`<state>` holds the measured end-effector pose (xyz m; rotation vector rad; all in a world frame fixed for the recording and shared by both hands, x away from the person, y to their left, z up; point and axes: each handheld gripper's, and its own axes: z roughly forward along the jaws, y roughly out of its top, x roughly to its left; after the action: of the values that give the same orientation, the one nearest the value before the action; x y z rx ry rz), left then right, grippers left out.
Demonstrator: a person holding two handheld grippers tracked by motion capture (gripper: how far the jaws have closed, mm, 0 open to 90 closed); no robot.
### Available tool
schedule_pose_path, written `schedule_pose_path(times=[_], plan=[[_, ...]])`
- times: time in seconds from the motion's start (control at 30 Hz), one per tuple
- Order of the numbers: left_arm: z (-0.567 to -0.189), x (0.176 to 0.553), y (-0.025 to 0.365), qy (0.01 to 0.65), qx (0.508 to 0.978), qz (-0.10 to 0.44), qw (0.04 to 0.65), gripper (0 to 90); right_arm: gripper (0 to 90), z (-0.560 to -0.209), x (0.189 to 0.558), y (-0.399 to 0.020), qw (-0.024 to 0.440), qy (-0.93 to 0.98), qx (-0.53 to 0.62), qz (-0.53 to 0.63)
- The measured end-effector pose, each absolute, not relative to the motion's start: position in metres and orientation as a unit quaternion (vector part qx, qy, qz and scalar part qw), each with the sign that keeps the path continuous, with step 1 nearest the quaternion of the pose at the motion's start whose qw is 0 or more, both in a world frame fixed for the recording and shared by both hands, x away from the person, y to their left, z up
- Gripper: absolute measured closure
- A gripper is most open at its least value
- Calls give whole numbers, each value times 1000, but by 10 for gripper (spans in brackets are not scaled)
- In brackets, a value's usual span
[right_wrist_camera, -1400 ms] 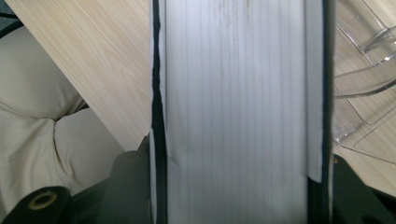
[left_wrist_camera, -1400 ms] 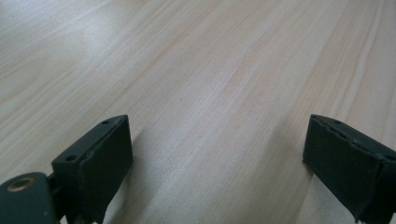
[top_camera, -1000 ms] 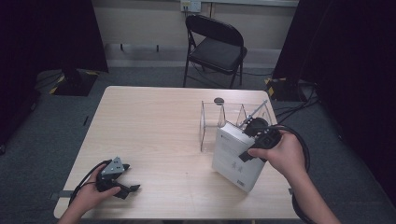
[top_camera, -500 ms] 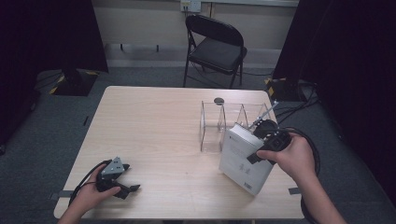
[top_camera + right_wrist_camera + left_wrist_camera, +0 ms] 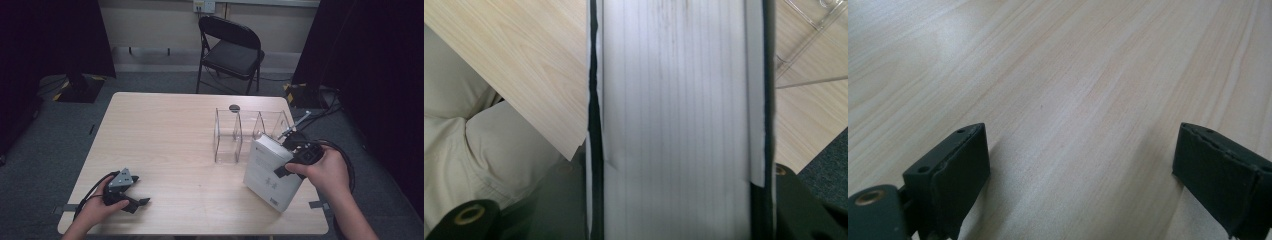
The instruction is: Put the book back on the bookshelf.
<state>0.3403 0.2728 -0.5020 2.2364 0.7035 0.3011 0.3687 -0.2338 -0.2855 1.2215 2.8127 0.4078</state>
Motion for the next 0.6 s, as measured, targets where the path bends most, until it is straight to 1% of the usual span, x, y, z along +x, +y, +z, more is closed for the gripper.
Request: schedule_pose_path(times=[0.07, 0.6], plan=[[-502, 340, 273, 275, 875, 118, 379, 77, 521, -285, 367, -237, 31, 906, 399, 136], [-502, 340, 273, 275, 876, 118, 379, 75, 520, -283, 364, -257, 32, 899, 418, 128]])
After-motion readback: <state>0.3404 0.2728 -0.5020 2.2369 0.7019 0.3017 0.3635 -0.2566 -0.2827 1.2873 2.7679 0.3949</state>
